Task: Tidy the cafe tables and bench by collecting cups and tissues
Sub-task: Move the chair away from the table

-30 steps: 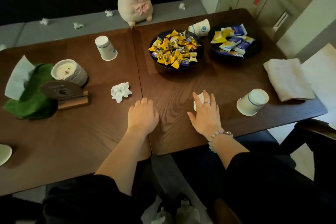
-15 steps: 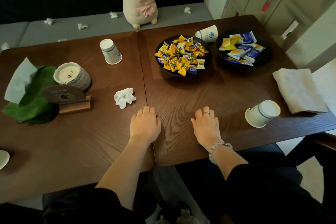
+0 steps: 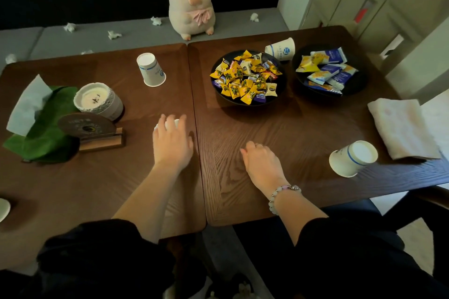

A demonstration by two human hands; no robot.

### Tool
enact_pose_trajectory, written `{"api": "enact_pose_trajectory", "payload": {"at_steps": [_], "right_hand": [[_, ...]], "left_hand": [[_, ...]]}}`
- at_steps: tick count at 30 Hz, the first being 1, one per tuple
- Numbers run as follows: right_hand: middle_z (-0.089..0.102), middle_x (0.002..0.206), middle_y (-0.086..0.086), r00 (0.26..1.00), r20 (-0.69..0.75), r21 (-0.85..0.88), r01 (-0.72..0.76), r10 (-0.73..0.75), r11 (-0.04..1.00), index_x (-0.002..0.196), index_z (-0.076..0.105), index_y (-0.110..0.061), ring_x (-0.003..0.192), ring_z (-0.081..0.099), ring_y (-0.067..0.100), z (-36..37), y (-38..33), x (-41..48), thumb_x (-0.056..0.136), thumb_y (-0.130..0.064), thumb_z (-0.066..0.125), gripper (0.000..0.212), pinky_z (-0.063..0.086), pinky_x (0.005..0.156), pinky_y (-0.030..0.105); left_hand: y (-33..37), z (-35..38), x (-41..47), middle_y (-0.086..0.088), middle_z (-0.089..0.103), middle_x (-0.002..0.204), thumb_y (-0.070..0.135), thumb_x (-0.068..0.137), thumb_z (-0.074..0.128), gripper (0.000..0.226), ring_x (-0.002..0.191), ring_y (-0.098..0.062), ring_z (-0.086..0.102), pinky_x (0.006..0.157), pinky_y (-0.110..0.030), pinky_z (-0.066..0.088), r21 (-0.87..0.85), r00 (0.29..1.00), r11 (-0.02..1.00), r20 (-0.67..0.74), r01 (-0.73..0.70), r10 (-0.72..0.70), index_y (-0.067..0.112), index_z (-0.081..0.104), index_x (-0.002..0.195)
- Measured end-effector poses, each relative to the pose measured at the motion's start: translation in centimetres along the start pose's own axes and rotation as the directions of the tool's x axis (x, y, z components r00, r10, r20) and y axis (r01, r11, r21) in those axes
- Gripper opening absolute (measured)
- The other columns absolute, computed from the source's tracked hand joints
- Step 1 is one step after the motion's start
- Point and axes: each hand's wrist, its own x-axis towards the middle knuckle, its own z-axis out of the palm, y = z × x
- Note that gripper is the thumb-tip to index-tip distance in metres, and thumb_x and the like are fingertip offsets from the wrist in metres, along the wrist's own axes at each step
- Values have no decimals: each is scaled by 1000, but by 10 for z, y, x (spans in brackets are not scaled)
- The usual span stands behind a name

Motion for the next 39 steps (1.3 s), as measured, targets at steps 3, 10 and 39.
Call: {"api": "enact_pose_trajectory", "payload": {"at_steps": [3,10,39], "right_hand": [[59,113,11,999,16,-47,51,-51,998,118,48,-7,103,56,24,-4,4,-1,103,-31,27,35,48,80,31],[55,119,11,997,40,-111,76,-72,991,121,46,-6,108,53,24,-2,16,-7,103,-29,25,36,47,82,30],[59,58,6,811,-310,-154,472,-496,868,55,60,-11,32,51,22,-31,-133,-18,63,-25,86,31,33,28,19]], "left_hand": [[-11,5,17,-12,6,158,36,95,49,71,144,-40,-3,116,-52,9,41,987,996,135,81,-86,21,8,152],[-13,20,23,-12,8,156,39,96,49,61,141,-45,10,113,-51,23,-106,892,963,413,248,-185,20,23,147],[-100,-68,-104,-9,69,100,35,103,28,43,93,-29,65,71,-33,47,190,980,964,27,187,-195,12,64,99]]}}
